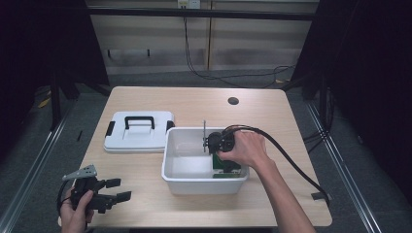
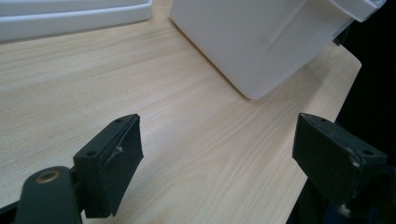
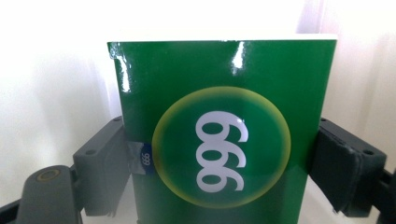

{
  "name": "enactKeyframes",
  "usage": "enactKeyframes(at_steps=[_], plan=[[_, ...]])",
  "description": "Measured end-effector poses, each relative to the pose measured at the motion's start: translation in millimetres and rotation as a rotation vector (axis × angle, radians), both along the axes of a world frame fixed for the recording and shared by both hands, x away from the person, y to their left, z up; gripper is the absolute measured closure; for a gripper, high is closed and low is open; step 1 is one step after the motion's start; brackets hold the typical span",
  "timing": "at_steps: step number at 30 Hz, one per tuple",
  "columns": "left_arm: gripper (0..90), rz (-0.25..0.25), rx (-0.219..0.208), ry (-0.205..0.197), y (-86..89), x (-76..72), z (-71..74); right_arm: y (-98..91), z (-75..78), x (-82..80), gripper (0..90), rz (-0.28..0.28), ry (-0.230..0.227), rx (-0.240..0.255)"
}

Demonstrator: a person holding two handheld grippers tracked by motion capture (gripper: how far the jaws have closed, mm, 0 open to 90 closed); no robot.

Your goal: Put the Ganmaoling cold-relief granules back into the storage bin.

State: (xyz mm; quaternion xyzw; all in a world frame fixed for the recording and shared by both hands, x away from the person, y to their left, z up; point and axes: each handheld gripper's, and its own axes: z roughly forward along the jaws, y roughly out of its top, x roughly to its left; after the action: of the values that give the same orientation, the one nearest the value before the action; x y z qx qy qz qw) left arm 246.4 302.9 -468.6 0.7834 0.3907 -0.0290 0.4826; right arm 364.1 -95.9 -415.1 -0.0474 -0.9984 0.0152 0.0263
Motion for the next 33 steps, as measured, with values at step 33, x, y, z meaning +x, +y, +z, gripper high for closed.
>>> enactKeyframes(at_steps=[33], plan=[[16.0,0.010,0.006,-0.001,0.5,-0.2,0.1,-7.9,-0.7,-2.2,9.6,-0.005,-0.004,0.068]])
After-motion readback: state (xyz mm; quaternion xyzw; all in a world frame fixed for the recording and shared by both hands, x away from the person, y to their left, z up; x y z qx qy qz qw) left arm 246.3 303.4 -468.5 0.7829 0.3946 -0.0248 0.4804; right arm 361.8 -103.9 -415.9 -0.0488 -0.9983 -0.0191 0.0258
